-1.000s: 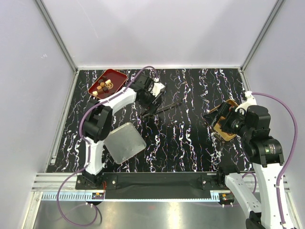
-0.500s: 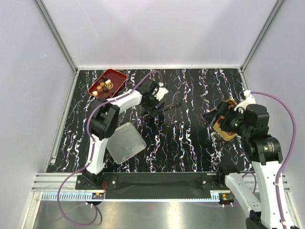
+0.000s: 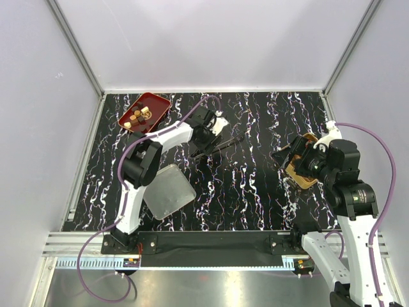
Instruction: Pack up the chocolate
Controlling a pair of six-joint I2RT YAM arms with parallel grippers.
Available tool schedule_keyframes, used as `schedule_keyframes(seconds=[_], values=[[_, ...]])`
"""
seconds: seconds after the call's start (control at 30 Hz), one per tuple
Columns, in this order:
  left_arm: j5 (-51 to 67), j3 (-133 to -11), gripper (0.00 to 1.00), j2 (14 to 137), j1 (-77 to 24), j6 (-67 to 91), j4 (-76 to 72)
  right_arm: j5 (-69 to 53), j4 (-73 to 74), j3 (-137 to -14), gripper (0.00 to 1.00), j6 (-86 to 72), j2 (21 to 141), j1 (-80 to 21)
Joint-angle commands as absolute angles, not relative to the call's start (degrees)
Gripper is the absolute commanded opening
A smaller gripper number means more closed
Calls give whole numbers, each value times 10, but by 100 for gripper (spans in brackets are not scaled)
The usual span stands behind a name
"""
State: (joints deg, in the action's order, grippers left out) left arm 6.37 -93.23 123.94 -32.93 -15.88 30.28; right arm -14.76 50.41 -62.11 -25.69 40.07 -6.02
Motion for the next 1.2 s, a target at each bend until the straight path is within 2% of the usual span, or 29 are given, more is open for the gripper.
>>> schedule_keyframes(seconds=[0.0, 0.4, 0.73, 1.17], values=[[49, -915, 65, 1213, -330, -139, 274, -168, 479, -621, 100, -253, 396, -64], [58, -874, 53, 1119, -330, -62, 298, -175, 485, -620, 100, -264, 378, -63], [27, -945, 52, 1103, -330, -13, 428, -185, 476, -614, 100, -274, 376, -64], [11, -1007, 51, 1032, -333, 61, 497, -189, 467, -606, 100, -274, 377, -64]])
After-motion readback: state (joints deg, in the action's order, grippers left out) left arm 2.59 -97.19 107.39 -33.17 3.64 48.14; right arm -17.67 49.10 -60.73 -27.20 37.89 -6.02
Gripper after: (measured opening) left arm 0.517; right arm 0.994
